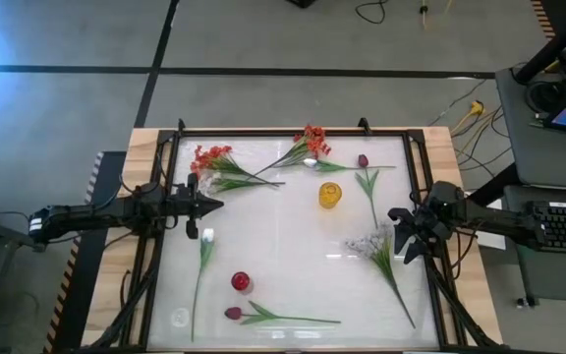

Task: Sort flowers into vase by color

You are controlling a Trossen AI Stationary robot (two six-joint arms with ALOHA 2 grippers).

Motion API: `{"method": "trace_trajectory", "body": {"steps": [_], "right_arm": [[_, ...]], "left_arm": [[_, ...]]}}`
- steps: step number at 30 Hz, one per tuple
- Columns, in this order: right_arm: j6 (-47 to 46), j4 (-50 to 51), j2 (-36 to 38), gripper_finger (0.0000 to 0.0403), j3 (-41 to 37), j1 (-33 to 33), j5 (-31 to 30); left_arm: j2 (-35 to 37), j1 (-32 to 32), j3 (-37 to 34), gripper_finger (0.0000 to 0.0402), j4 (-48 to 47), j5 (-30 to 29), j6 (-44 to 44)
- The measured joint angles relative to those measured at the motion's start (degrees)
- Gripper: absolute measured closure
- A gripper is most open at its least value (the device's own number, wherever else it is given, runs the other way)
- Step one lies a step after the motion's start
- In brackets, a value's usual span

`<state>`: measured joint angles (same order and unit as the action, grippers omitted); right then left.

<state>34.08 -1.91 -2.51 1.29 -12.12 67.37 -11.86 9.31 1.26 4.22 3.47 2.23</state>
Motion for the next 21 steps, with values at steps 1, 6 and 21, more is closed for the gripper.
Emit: {"method": "trace_trajectory", "body": {"steps": [1,6,21], "right_arm": [[0.0,0.0,0.0,0.0204,0.0,0.0,0.0],[1.6,0.3,0.0,0.0204,0.0,0.0,-0.6],[18.5,-0.6,0.0,0.0204,0.1,0.0,-30.0]], "left_arm": [[0.0,0.0,0.0,0.0402,0.0,0.0,0.0],[0.0,0.0,0.0,0.0402,0.0,0.0,0.0],[0.0,0.0,0.0,0.0402,0.0,0.0,-0.2]]}}
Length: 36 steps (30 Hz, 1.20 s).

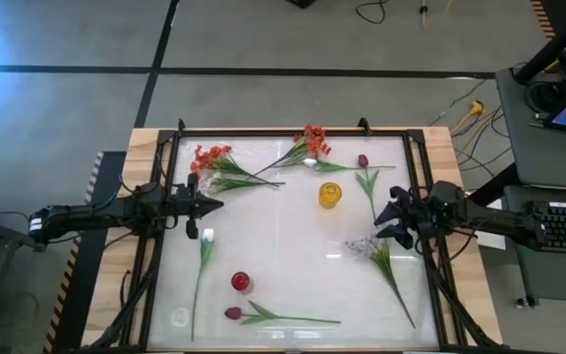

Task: Sort flowers into vase by color
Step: Put the top red flower into the yellow vase

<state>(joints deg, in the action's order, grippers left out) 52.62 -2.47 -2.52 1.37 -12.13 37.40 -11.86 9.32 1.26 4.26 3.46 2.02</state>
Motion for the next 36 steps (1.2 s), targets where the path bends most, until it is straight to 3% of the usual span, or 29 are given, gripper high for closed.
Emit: {"method": "trace_trajectory", "body": {"steps": [6,13,15,19,27,30,36], "right_arm": [[13.0,-1.7,0.0,0.0204,-0.1,0.0,0.0],[20.5,-2.0,0.0,0.0204,-0.1,0.1,-1.7],[22.8,-1.2,0.0,0.0204,-0.1,0.0,-2.2],[39.1,-1.0,-0.2,0.0204,-0.1,-0.4,-10.6],[55.5,-2.2,-0.2,0.0204,-0.1,-0.4,-19.1],[63.5,-3.0,-0.2,0.0204,-0.1,-0.4,-19.7],[81.0,-2.4,-0.2,0.0204,-0.1,-0.4,-19.5]], "left_arm": [[-0.1,0.0,0.0,0.0402,6.7,0.1,1.7],[-1.1,0.0,0.0,0.0402,20.3,-0.7,25.0],[-1.7,0.0,0.0,0.0402,21.6,-1.9,24.7],[-3.2,0.0,0.0,0.0402,23.9,-2.1,23.9],[-5.7,0.0,0.0,0.0402,26.0,-4.4,19.4],[-6.6,0.0,0.0,0.0402,29.6,-8.7,17.2],[-7.5,0.0,0.0,0.0402,35.4,-9.5,22.3]]}}
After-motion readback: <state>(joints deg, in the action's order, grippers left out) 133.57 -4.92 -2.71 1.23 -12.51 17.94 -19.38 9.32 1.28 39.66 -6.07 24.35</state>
